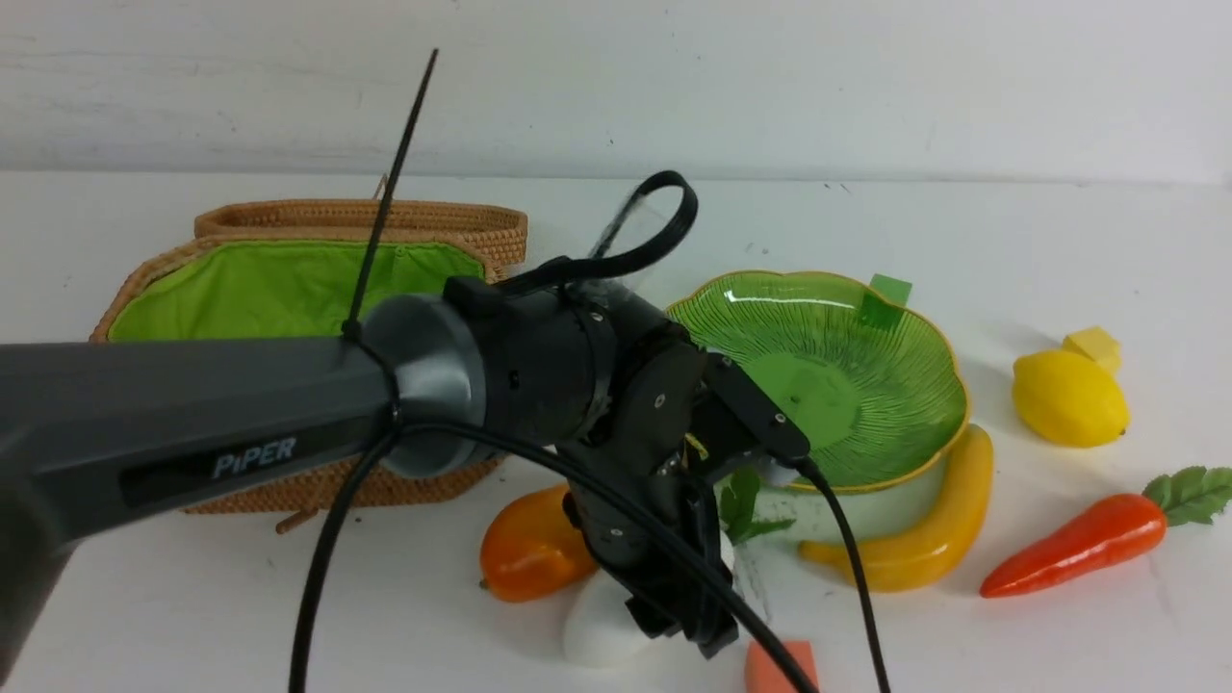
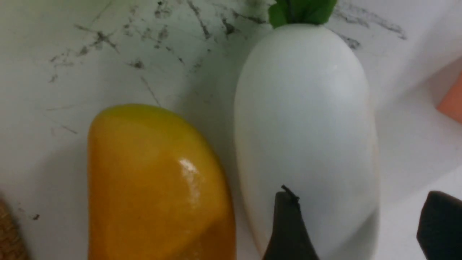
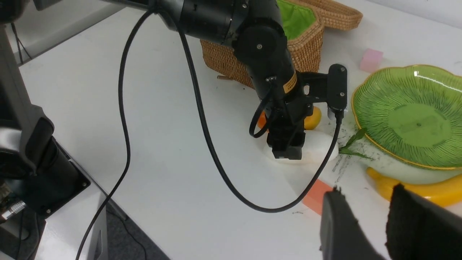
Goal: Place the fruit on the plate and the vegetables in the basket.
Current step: Take a daikon with your left arm and place it on the basket on the left.
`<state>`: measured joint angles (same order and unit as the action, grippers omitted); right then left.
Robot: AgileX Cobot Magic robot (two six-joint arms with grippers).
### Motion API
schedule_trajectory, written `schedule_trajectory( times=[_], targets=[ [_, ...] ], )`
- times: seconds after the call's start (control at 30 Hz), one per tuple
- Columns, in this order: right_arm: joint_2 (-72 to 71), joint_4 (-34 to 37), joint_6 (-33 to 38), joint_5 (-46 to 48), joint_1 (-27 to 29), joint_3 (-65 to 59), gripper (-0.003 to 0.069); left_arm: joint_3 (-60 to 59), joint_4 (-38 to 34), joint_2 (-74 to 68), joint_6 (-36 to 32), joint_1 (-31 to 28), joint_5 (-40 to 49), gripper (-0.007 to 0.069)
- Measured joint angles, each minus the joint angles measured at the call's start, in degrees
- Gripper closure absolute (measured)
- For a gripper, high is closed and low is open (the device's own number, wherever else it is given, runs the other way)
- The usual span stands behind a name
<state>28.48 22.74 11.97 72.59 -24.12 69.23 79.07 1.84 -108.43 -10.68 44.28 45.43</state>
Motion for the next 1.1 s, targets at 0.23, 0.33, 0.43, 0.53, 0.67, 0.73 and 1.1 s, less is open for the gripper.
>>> schedule_trajectory(
  times=[0.23,0.33,0.43,0.53,0.67,0.73,1.1],
  targets=[
    [0.00,-0.14,0.00,0.00,0.00,0.00,0.0447,0.06,0.65,-0.54,0.00,0.00,-1.38,0.0175],
    [0.00,-0.14,0.00,0.00,0.00,0.00,0.0447,0.11,0.75,-1.78,0.05,0.00,-1.56,0.0168],
    [0.00,-0.14,0.00,0.00,0.00,0.00,0.0445,0.43,0.74,-2.43,0.11,0.00,-1.76,0.0140],
    [0.00,-0.14,0.00,0.00,0.00,0.00,0.0445,0.43,0.48,-2.85,0.17,0.00,-1.89,0.0104],
    [0.00,-0.14,0.00,0.00,0.00,0.00,0.0445,0.43,0.21,-3.26,0.22,0.00,-1.91,0.0084],
    [0.00,-0.14,0.00,0.00,0.00,0.00,0.0445,0.43,0.21,-3.26,0.22,0.00,-1.95,0.0084],
    [0.00,-0.14,0.00,0.00,0.00,0.00,0.0442,1.20,0.21,-4.73,0.22,0.00,-2.39,0.0118]
  ],
)
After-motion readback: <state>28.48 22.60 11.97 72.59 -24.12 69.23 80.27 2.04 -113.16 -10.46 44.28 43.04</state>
